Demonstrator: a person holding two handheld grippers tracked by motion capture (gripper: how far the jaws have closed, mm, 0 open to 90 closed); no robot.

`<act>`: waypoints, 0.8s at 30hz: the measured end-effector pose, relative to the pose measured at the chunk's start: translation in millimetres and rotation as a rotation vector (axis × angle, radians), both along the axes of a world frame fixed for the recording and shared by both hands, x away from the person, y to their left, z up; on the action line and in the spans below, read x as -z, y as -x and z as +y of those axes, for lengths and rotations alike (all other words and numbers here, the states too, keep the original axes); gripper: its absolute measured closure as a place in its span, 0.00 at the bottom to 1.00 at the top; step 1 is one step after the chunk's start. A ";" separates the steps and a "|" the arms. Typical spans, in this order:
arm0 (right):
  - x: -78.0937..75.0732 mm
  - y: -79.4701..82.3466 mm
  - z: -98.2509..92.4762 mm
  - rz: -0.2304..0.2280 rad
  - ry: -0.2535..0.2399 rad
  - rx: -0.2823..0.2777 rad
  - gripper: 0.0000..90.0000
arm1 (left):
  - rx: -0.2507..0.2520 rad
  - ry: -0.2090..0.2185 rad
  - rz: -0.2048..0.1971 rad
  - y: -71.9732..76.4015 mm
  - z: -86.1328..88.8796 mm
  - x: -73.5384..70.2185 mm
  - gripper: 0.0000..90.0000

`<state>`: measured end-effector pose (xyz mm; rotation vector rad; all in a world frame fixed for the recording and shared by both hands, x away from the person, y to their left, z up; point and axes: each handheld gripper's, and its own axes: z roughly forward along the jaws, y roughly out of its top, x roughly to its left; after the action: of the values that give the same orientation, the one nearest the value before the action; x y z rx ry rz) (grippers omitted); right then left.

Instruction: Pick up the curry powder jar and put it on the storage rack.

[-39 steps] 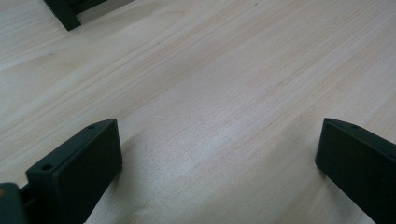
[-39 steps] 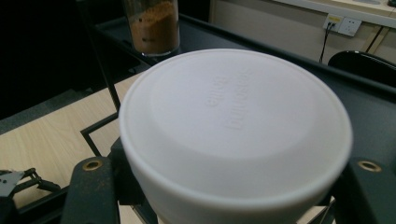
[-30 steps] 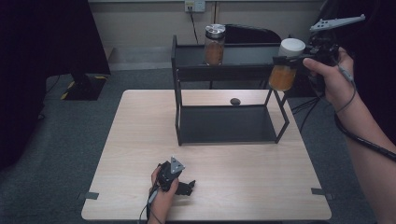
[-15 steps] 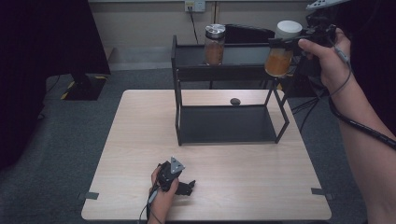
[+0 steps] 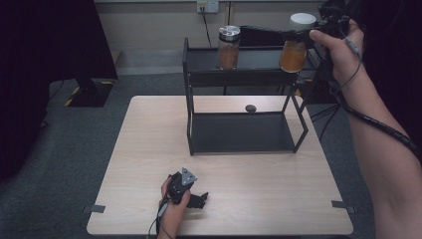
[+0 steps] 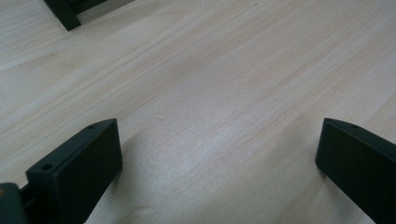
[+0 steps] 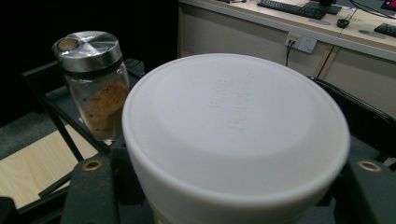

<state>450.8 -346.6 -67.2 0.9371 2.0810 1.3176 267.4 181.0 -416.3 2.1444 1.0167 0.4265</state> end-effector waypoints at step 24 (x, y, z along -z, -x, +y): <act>18.4 -25.0 22.2 -0.013 -0.019 0.161 0.37 | -0.001 0.002 0.001 0.1 -0.1 0.1 0.00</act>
<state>475.9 -324.5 -85.5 1.0774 1.9415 1.2585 267.3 180.9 -416.5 2.1423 1.0186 0.4253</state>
